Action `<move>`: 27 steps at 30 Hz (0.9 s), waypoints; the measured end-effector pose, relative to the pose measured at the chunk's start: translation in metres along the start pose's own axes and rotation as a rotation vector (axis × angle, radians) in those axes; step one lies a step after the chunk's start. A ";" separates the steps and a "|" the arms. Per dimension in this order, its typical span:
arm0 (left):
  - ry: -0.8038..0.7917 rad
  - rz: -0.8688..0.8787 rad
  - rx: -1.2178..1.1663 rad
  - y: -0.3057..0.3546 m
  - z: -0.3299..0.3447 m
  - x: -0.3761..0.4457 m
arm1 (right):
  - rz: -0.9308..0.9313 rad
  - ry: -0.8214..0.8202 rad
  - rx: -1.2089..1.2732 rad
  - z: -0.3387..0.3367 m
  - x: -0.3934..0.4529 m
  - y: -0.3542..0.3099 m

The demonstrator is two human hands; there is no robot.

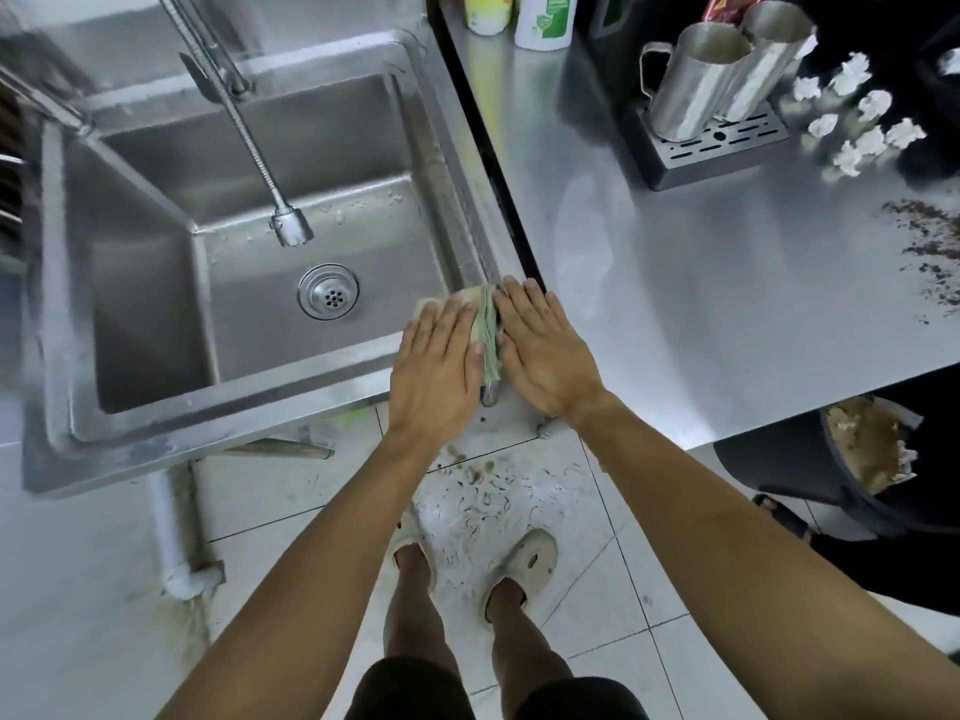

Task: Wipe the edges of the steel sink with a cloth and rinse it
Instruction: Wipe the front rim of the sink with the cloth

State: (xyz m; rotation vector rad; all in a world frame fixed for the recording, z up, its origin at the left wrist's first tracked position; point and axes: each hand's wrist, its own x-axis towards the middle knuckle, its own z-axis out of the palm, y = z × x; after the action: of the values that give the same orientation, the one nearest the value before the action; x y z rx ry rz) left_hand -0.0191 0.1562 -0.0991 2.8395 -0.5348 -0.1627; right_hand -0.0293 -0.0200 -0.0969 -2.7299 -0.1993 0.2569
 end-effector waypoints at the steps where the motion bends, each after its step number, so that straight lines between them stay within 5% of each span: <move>1: -0.003 0.018 0.002 -0.005 -0.002 -0.009 | 0.004 0.002 0.008 0.000 -0.001 0.000; 11: -0.029 -0.081 -0.014 0.030 -0.001 0.018 | 0.066 0.058 0.054 0.000 0.001 -0.003; 15: -0.024 0.114 0.002 -0.019 -0.004 -0.007 | 0.071 0.058 -0.039 0.004 0.000 -0.005; 21: -0.029 0.156 0.083 -0.113 -0.020 -0.042 | 0.106 0.110 -0.059 0.009 0.001 -0.015; 27: -0.003 -0.129 0.023 -0.075 -0.025 -0.017 | 0.044 0.152 -0.048 0.035 0.018 -0.068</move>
State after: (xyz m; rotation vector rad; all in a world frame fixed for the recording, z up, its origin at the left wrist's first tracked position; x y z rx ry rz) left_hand -0.0049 0.2354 -0.0936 2.8976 -0.3565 -0.1852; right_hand -0.0255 0.0582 -0.1047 -2.7889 -0.1045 0.0569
